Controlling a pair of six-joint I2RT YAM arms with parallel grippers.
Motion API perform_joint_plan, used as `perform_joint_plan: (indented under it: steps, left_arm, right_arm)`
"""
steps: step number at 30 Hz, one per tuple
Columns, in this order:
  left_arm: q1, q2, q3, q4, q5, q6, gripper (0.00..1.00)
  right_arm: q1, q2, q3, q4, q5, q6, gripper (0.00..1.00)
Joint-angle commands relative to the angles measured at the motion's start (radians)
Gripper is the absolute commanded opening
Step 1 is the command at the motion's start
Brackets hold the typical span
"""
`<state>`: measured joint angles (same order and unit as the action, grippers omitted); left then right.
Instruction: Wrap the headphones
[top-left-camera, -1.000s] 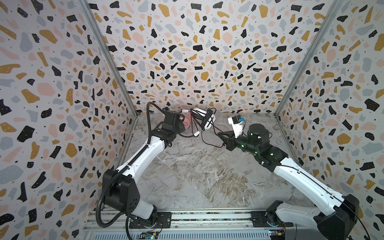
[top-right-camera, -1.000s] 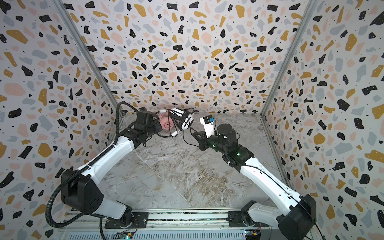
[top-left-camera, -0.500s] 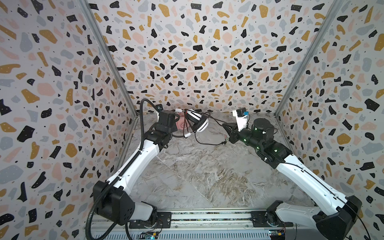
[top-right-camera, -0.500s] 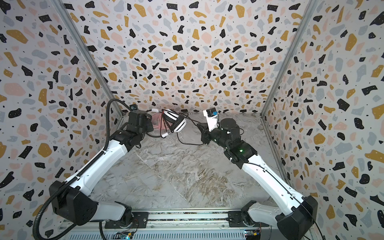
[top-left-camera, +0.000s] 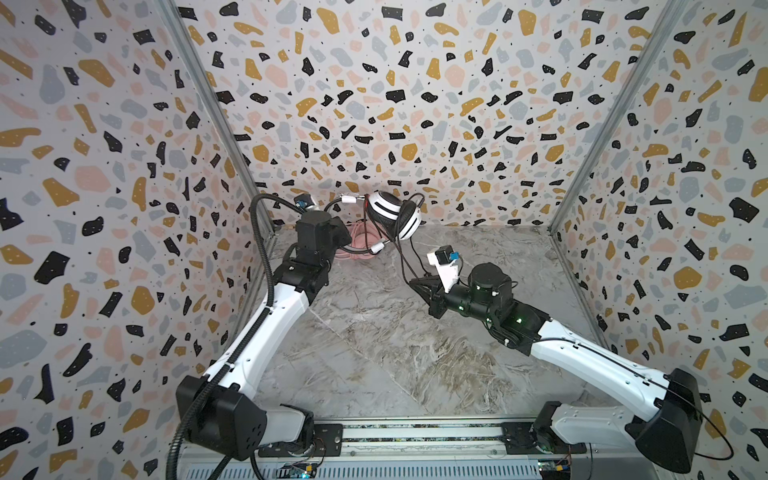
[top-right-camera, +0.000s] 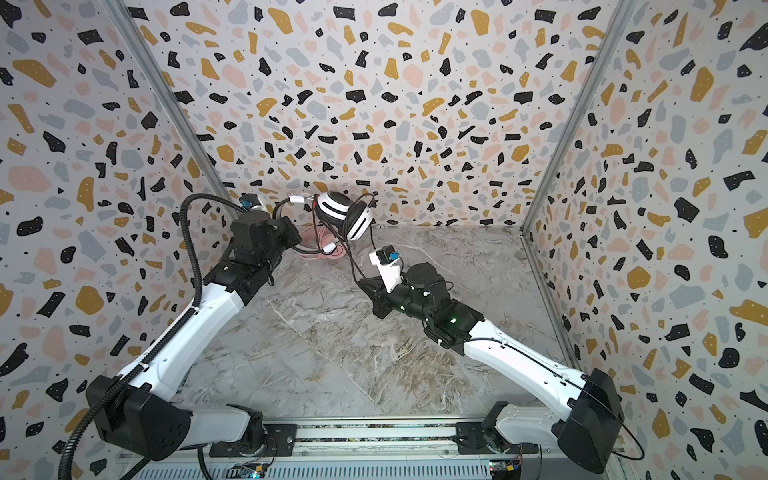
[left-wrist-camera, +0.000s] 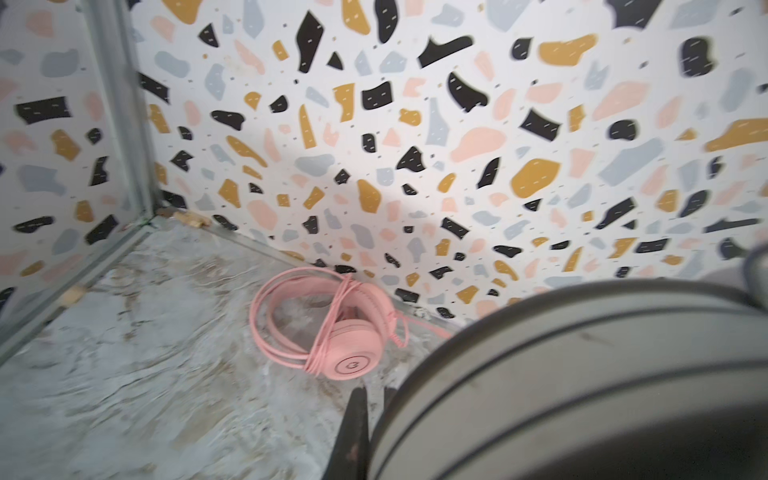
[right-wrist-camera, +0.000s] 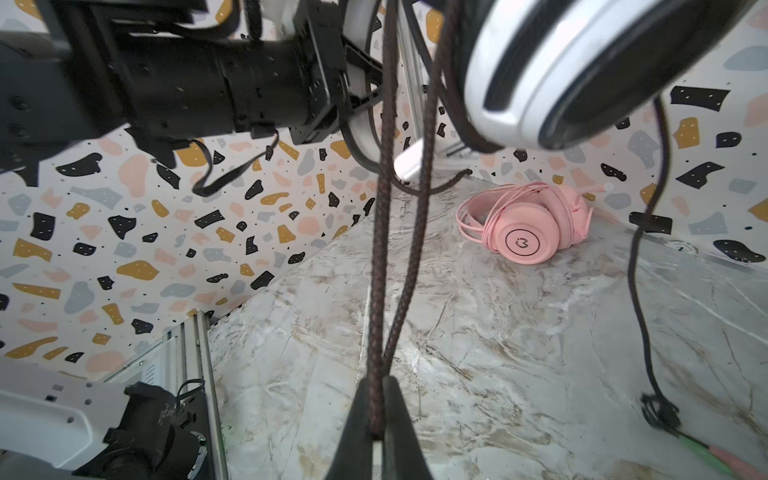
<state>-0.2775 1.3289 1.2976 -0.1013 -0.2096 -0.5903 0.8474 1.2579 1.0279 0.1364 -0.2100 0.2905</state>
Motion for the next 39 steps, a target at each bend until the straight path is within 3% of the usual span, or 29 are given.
perform_joint_plan:
  steps: [1,5,10,18,25,27,30,39]
  left_arm:
    - [0.022,-0.057,0.026,0.278,0.120,-0.144,0.00]
    - [0.022,-0.056,0.082,0.278,0.222,-0.146,0.00]
    - [0.022,-0.071,0.117,0.235,0.299,-0.100,0.00]
    - [0.023,-0.075,0.129,0.162,0.287,0.010,0.00]
    - [0.023,-0.048,0.167,0.142,0.320,0.030,0.00]
    - [0.024,-0.049,0.171,0.136,0.326,0.032,0.00]
    - [0.023,-0.057,0.171,0.123,0.325,0.037,0.00]
    - [0.023,-0.065,0.185,0.103,0.348,0.024,0.00]
  right_arm:
    - [0.005,0.073,0.040,0.007,0.008,0.006,0.02]
    - [-0.009,0.191,0.084,0.028,0.009,0.001,0.04]
    - [-0.086,0.184,0.081,0.123,0.002,0.043,0.08]
    - [-0.130,0.038,0.007,0.172,-0.051,0.009,0.34]
    - [-0.222,0.011,-0.079,0.194,-0.156,0.061,0.49]
    - [-0.258,0.041,-0.076,0.249,-0.242,0.099,0.57]
    - [-0.260,0.108,-0.038,0.300,-0.271,0.090,0.73]
    - [-0.278,0.398,0.160,0.347,-0.226,0.064,0.77]
